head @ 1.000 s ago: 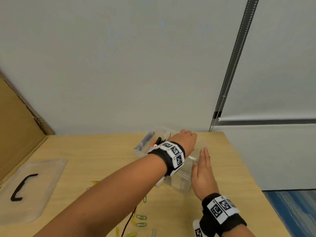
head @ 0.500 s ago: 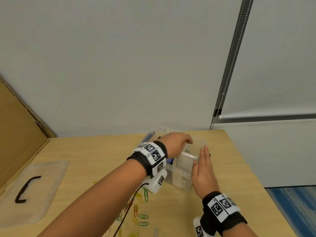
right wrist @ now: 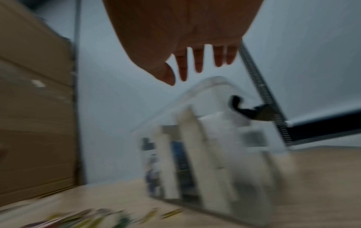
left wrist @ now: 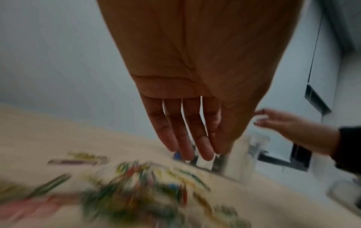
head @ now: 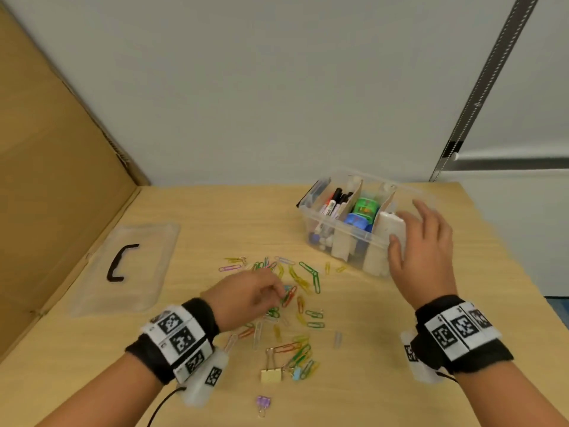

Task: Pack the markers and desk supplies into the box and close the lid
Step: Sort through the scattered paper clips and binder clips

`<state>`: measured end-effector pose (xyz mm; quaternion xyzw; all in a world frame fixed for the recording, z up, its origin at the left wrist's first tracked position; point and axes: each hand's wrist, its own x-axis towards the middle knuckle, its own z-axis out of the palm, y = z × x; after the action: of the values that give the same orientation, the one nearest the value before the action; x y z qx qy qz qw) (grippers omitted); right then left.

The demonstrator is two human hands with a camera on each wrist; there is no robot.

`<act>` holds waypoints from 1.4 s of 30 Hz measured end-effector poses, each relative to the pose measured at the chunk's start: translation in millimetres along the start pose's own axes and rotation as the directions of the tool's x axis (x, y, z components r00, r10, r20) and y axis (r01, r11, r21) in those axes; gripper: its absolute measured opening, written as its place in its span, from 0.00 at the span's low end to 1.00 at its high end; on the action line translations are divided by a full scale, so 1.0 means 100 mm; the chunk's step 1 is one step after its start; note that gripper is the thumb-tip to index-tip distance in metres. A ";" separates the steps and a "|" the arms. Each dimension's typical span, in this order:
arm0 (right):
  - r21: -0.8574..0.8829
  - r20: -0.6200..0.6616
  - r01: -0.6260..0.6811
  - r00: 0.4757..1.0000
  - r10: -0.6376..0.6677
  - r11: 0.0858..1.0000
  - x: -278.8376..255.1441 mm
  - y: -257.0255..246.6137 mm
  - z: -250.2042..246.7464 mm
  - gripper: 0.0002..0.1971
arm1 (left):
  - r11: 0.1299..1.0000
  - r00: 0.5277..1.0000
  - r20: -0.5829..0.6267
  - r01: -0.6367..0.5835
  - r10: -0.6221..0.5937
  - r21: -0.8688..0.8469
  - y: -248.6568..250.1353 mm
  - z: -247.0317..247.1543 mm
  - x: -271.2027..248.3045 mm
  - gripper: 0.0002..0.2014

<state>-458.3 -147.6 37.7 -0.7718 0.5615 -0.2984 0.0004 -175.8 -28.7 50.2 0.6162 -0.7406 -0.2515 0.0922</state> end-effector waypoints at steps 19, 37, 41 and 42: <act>0.101 0.881 0.213 0.435 -0.187 0.972 -1.11 -1.16 0.41 0.10 | 0.866 0.900 0.311 -0.399 0.306 0.303 -0.26 0.65 -0.37 0.20; 0.126 0.822 0.193 0.529 -0.211 0.973 -1.14 -1.14 0.53 0.12 | 0.868 0.836 0.439 -0.451 0.328 0.210 -0.21 0.92 -0.57 0.14; 0.154 0.822 0.167 0.525 -0.220 0.974 -1.13 -1.09 0.54 0.13 | 0.864 0.854 0.392 -0.449 0.341 0.227 -0.24 0.94 -0.55 0.11; 0.178 0.819 0.133 0.529 -0.222 0.975 -1.13 -1.07 0.54 0.12 | 0.869 0.859 0.375 -0.446 0.348 0.215 -0.26 0.93 -0.54 0.11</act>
<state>-362.3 -28.5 -22.6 -0.8724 0.3978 0.0794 0.2726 -183.0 44.4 -32.7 0.4052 -0.8864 -0.2116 -0.0731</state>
